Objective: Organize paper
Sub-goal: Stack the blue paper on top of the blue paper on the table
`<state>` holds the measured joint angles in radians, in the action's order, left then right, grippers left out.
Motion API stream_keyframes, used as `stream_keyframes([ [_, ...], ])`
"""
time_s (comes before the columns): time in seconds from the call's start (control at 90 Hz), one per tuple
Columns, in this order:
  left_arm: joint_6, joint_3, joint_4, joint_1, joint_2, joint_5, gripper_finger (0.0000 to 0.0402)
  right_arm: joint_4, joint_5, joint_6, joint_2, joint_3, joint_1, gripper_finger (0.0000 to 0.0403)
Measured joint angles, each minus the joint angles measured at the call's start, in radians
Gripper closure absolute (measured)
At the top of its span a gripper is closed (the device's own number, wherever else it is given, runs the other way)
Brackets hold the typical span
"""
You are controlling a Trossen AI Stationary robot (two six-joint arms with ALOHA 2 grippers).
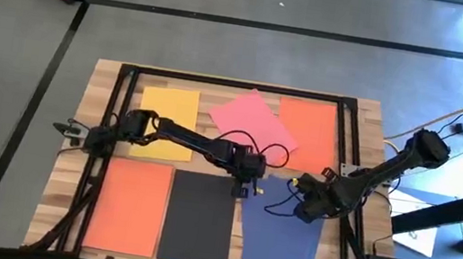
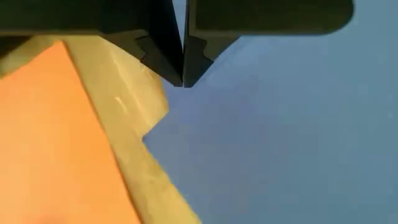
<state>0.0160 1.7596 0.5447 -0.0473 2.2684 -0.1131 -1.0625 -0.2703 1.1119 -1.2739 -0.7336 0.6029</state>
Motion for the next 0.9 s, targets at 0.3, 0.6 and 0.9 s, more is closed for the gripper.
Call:
stream_keyframes([
  [0.3,-0.001,0.002,0.132,-0.061,-0.071,0.008,0.0402,0.027,0.064,-0.039,0.002,-0.036,0.091,0.0403],
  [0.6,-0.042,0.002,0.268,-0.147,-0.084,0.058,0.0402,0.089,0.160,0.200,0.002,-0.037,0.336,0.0403],
  [0.9,-0.068,0.002,0.173,-0.170,-0.048,0.058,0.0402,-0.055,0.186,0.613,0.000,-0.036,0.562,0.0403],
])
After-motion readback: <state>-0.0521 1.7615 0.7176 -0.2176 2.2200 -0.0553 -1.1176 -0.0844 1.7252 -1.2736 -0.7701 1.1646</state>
